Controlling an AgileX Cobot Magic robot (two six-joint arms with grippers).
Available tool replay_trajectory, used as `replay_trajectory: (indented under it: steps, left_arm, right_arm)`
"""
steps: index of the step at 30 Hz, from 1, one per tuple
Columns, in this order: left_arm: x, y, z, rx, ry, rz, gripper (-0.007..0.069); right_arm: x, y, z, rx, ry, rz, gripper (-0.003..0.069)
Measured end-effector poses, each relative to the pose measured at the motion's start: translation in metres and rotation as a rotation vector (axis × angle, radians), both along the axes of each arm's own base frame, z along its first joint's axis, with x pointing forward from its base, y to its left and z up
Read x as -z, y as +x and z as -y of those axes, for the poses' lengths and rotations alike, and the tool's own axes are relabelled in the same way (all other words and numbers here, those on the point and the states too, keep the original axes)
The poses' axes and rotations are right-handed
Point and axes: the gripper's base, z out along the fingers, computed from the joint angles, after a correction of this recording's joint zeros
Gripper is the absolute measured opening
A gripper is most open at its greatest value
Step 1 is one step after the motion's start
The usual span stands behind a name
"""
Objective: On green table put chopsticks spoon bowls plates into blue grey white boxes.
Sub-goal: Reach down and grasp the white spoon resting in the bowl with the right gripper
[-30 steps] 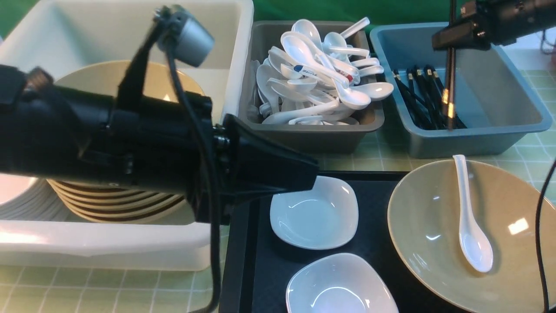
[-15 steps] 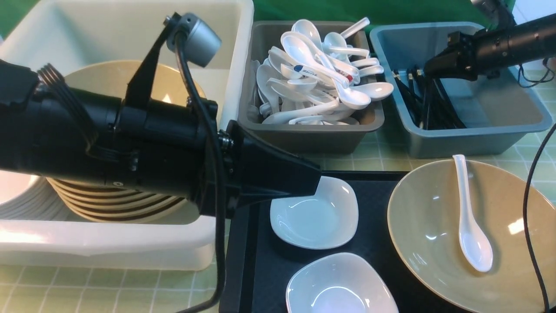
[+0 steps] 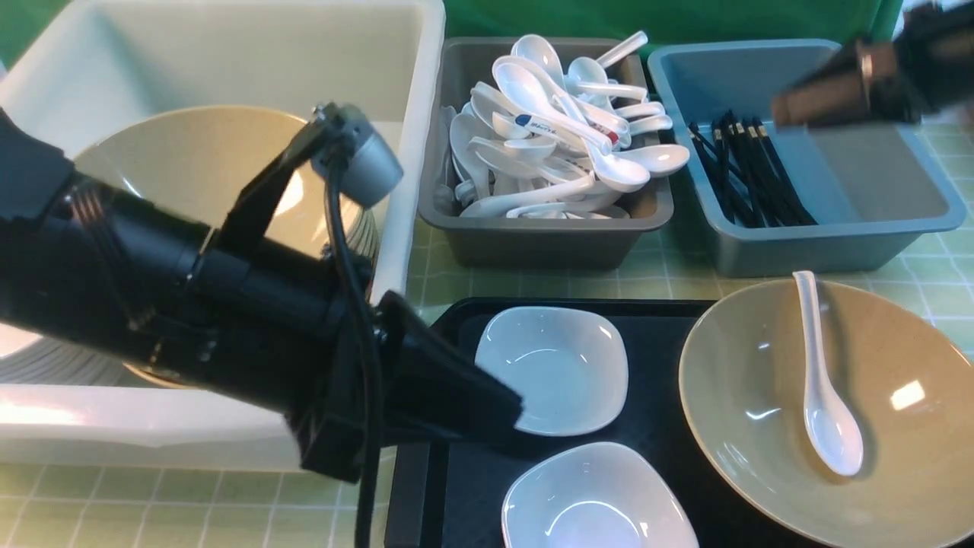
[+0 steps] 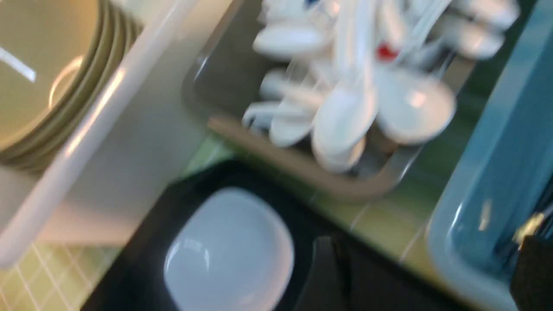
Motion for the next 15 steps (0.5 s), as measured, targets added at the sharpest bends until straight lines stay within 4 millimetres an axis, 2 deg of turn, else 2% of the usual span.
replay_trajectory:
  steps: [1,2,5,8,9,11,15]
  left_arm:
    - [-0.003,-0.002,-0.004,-0.02,0.038,0.013,-0.0001]
    - [-0.004,-0.002,-0.005,-0.026,0.043,0.009,-0.0001]
    - [-0.017,-0.011,-0.017,-0.125,0.118,0.067,-0.0001]
    - [-0.025,-0.019,-0.027,-0.218,0.159,0.108,-0.0001]
    - [-0.026,-0.019,-0.027,-0.227,0.16,0.114,-0.0001]
    - [-0.034,-0.026,-0.034,-0.306,0.162,0.155,-0.0001]
    - [-0.056,-0.041,-0.042,-0.401,0.063,0.285,-0.0001]
  right_arm:
    - [0.007,-0.018,-0.007,-0.011,-0.069,-0.025,0.053]
    - [0.005,-0.02,-0.007,-0.01,-0.07,-0.018,0.053]
    - [0.026,-0.059,-0.025,-0.02,-0.296,-0.129,0.053]
    - [0.042,-0.081,-0.037,-0.003,-0.435,-0.178,0.0527]
    - [0.043,-0.081,-0.037,0.009,-0.438,-0.181,0.0526]
    - [0.059,-0.087,-0.04,0.054,-0.471,-0.218,0.052]
    - [0.088,-0.085,-0.038,0.128,-0.475,-0.274,0.0505]
